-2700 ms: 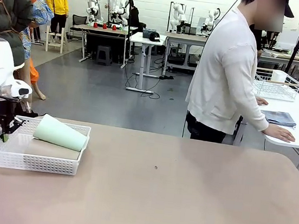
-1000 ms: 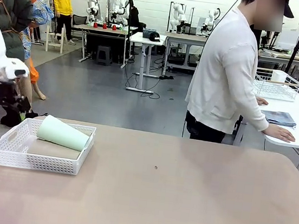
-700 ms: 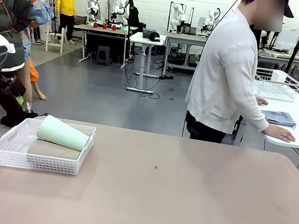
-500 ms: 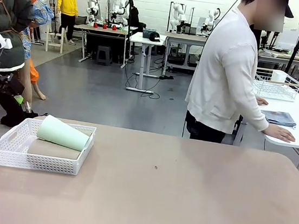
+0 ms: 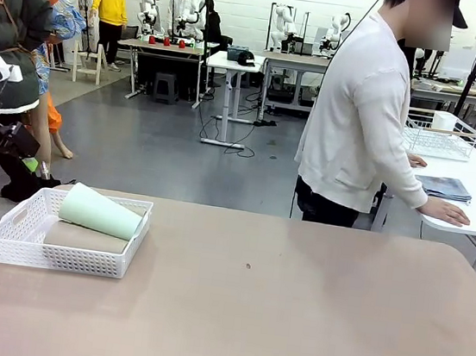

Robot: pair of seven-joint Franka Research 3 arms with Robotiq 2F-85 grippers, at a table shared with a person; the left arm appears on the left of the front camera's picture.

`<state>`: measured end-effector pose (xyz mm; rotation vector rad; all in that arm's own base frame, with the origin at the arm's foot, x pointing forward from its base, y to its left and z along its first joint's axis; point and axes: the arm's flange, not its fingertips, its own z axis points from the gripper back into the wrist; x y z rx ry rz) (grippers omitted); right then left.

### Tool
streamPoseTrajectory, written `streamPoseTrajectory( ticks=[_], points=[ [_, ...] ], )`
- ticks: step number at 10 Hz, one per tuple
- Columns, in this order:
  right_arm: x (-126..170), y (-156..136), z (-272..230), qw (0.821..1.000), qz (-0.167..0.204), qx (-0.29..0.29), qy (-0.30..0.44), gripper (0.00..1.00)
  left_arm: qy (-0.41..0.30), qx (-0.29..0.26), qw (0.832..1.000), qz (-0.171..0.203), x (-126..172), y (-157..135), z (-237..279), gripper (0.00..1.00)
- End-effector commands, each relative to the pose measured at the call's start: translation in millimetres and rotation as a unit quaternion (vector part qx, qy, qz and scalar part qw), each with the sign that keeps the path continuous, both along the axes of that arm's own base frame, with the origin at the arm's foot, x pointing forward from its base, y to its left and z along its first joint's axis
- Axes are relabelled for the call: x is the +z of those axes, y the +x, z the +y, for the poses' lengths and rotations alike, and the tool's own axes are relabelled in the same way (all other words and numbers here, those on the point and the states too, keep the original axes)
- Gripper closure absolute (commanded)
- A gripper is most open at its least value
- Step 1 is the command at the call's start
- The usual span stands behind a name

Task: Clean and organize the cups into the basket.
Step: Move the Organizing basket back to the left side of the table.

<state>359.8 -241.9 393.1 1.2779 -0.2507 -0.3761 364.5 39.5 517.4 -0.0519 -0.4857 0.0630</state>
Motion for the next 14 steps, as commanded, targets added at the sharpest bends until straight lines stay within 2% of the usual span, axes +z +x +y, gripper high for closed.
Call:
streamPoseTrajectory(
  ticks=[1, 4, 5, 6, 7, 9, 11, 14],
  points=[
    [0, -1, 4, 1.000, -0.001, -0.005, -0.006, 0.00, -0.004, 0.003, 1.000, -0.006, 1, 1, 3, 0.00],
    [0, -1, 4, 1.000, -0.001, -0.005, -0.006, 0.00, 0.000, 0.001, 1.000, 0.000, 0, 0, 1, 0.00],
    [0, -1, 4, 1.000, -0.001, -0.005, -0.006, 0.00, -0.073, -0.017, 0.997, 0.020, 8, 5, 23, 0.00],
    [0, -1, 4, 1.000, -0.001, -0.005, -0.006, 0.00, -0.169, -0.023, 0.984, 0.043, 13, 8, 52, 0.00],
    [0, -1, 4, 1.000, -0.001, -0.005, -0.006, 0.00, -0.274, -0.034, 0.959, 0.065, 22, 9, 93, 0.00],
    [0, -1, 4, 1.000, -0.001, -0.005, -0.006, 0.00, -0.385, -0.054, 0.918, 0.081, 29, 13, 152, 0.00],
    [0, -1, 4, 1.000, -0.001, -0.005, -0.006, 0.00, -0.452, -0.066, 0.887, 0.068, 20, 14, 210, 0.00],
    [0, -1, 4, 1.000, -0.001, -0.005, -0.006, 0.00, -0.530, -0.090, 0.840, 0.073, -16, 18, 282, 0.00]
  ],
)
